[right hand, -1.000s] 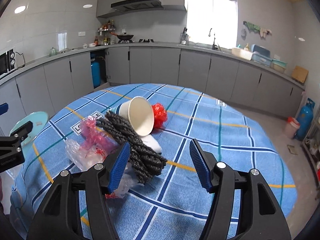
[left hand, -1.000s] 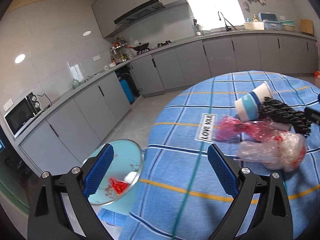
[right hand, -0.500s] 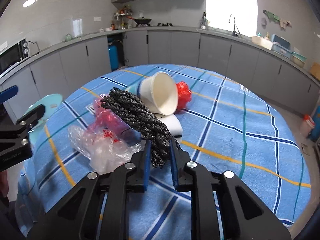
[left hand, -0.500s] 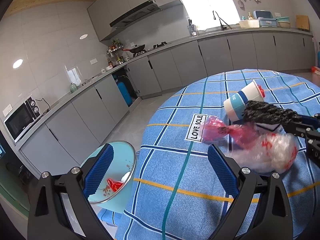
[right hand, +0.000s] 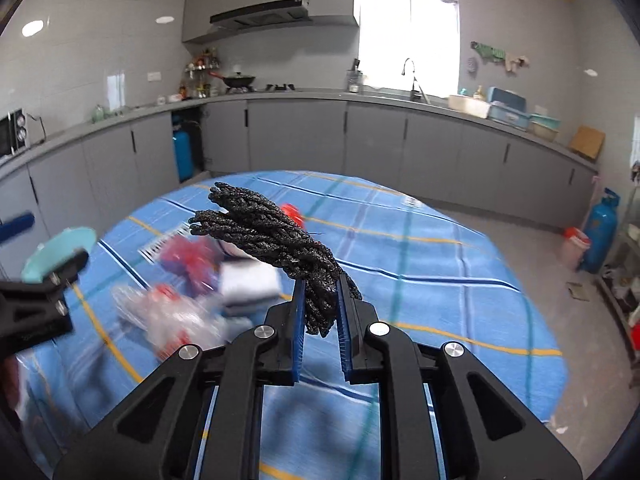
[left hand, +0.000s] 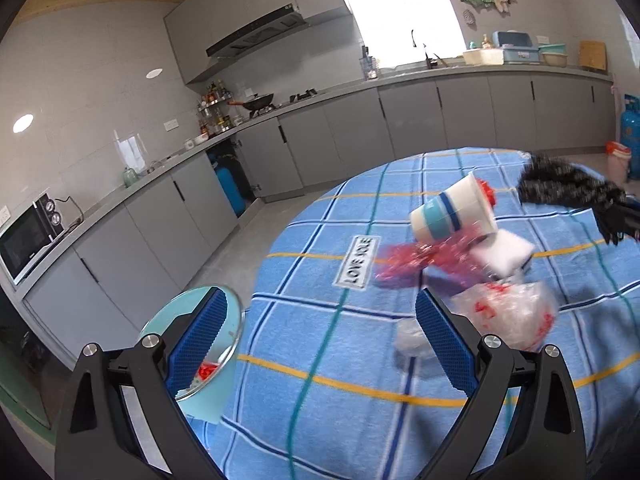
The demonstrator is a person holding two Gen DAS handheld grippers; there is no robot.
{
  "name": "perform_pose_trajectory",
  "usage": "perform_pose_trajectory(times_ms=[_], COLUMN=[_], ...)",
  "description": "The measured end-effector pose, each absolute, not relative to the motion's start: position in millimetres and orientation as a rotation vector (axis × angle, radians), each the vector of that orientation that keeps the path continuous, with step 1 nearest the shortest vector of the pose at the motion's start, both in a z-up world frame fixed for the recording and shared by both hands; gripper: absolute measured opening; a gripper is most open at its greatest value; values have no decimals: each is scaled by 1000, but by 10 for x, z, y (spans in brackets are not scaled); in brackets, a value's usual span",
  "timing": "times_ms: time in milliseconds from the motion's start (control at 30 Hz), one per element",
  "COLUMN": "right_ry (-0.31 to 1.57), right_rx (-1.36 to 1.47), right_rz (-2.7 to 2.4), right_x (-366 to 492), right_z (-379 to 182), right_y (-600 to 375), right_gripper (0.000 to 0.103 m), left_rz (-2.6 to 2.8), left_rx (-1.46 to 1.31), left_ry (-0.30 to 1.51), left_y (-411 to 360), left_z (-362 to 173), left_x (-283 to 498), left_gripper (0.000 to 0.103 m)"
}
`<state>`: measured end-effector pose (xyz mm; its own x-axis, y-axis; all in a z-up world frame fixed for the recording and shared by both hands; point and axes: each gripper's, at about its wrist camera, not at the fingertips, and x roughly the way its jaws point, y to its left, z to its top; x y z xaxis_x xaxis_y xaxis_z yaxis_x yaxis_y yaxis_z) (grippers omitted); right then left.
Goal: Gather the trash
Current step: 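Grasp the black braided rope with the right gripper while the left gripper grasps the clear plastic bag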
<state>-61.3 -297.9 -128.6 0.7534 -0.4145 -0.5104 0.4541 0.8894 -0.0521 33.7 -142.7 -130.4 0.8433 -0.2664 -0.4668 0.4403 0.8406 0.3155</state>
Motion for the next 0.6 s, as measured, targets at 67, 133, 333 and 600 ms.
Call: perform_pose_trajectory(times_ms=[67, 133, 333, 600], right_ry=[557, 564, 569, 550], right_rx=[69, 75, 132, 150], right_rz=[-500, -538, -575, -549], right_x=[-691, -794, -1032, -1075], right_z=[-1350, -1404, -1534, -1539], right_y=[-3037, -3106, -3333, -3318], right_gripper=[15, 15, 15, 15], left_rz=[-396, -412, -488, -538], left_rx=[435, 437, 462, 526], left_ry=[404, 393, 408, 468], left_y=[-1523, -1628, -2020, -2340], left_z=[-1291, -1280, -1380, -1678], left_x=[269, 218, 46, -48], left_gripper=[97, 97, 97, 97])
